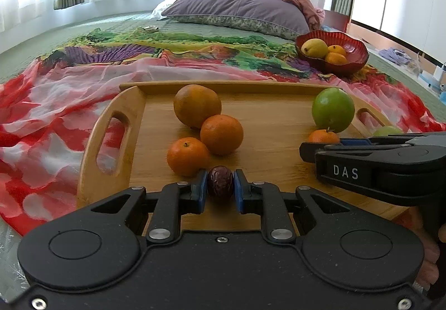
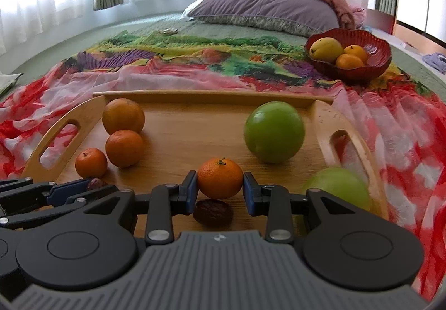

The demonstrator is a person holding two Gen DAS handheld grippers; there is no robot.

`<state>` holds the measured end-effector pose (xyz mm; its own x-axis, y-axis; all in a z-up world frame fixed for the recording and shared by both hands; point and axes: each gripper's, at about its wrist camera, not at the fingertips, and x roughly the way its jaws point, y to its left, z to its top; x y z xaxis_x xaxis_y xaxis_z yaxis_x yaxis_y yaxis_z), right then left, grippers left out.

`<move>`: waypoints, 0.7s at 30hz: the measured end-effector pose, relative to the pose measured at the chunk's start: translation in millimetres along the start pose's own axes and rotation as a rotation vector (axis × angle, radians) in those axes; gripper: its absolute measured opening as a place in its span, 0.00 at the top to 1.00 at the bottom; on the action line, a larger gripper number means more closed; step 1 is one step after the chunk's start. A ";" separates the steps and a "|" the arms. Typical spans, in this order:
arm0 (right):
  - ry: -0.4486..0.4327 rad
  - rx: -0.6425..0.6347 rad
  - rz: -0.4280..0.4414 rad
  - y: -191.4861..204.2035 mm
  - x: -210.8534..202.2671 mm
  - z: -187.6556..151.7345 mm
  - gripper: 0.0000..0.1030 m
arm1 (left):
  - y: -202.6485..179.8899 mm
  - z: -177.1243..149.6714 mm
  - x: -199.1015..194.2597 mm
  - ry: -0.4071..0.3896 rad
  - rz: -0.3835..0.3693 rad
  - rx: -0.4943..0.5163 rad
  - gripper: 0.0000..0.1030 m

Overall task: Organize fruits
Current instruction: 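Carry the date over the tray with the left gripper while the right gripper carries the tangerine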

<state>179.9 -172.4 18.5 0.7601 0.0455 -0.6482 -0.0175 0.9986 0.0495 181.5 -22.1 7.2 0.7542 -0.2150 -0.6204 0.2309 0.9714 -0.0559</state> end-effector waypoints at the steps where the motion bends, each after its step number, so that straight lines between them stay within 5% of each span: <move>1: 0.003 -0.002 0.001 0.3 0.6 -0.2 0.62 | 0.5 0.0 0.4 -0.001 0.002 0.002 0.82; 21: 0.024 -0.006 0.006 0.7 4.4 -3.0 0.62 | 1.0 -0.3 1.0 -0.001 0.007 0.005 0.81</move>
<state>181.3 -171.5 13.4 0.7443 0.0517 -0.6658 -0.0260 0.9985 0.0484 182.3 -21.3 6.3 0.7560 -0.2087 -0.6204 0.2293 0.9722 -0.0476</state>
